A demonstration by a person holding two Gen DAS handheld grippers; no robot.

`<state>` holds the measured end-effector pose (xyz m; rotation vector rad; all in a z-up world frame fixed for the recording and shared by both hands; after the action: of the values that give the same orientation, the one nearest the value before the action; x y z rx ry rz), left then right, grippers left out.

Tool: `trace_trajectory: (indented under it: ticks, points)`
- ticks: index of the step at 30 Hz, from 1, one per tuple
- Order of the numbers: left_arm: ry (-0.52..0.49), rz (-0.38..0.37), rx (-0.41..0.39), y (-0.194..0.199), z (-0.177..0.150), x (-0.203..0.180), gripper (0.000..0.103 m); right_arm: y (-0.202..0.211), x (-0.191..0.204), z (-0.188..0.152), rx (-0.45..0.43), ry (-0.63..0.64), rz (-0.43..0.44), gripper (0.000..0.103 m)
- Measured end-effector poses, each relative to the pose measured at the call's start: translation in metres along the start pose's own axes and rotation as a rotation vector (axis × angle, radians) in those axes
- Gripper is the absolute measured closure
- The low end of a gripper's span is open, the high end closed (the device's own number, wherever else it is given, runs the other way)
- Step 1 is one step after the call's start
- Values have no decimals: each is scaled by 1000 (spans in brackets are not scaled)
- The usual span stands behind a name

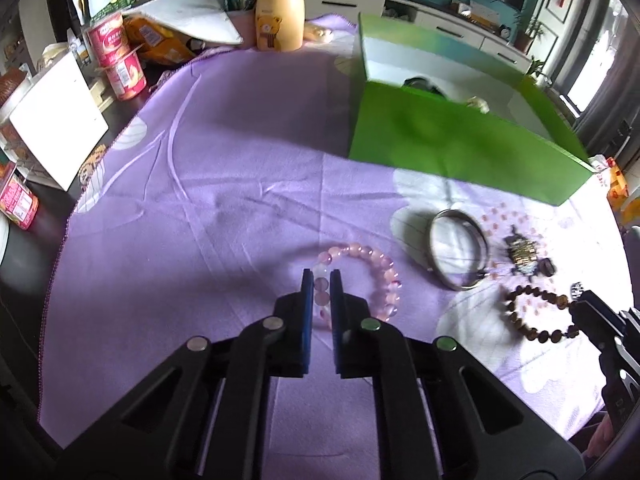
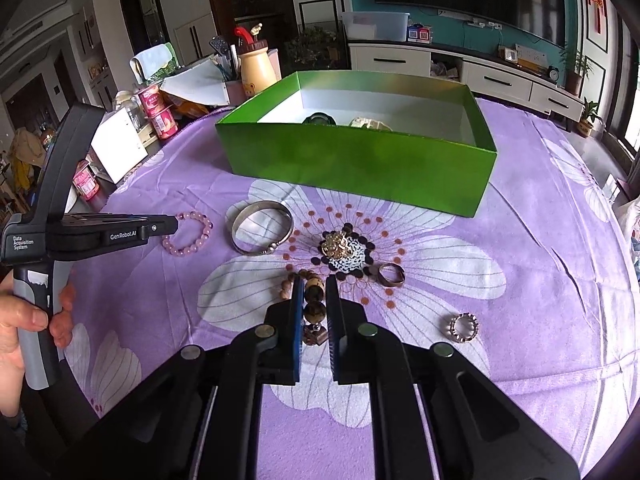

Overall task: Organize jewelry
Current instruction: 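Grasp the pink bead bracelet with the left tool while the right tool grasps the brown wooden bracelet, then carry both bracelets into the green box and open both tools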

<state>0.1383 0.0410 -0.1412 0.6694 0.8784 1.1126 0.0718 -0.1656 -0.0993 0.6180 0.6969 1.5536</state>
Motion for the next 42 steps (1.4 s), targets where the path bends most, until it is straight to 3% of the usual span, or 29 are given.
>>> trace_trajectory:
  ticks: [11, 23, 36, 42]
  points:
    - [-58, -70, -71, 33, 16, -34, 96, 20, -8, 15, -62, -12, -9, 93]
    - [-93, -146, -94, 49, 42, -62, 96, 40, -35, 48, -133, -42, -43, 93]
    - [-107, -190, -118, 53, 108, -85, 96, 45, -61, 104, -197, -71, -49, 93]
    - [-105, -168, -114, 36, 144, -90, 96, 32, -72, 129, -204, -82, -55, 93]
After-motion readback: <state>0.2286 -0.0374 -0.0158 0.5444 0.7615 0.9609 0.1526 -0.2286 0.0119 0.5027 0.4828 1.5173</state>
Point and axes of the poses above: each gripper's, at about its wrist camera, not at the fingertips, and y roughly against the way its jaws point, x to its left, z to its top, the point moved 6 cm from there along -y, roughly the way its jaws point, and after that the axes turned 12 degrees about -z, right-handed, at the moved point
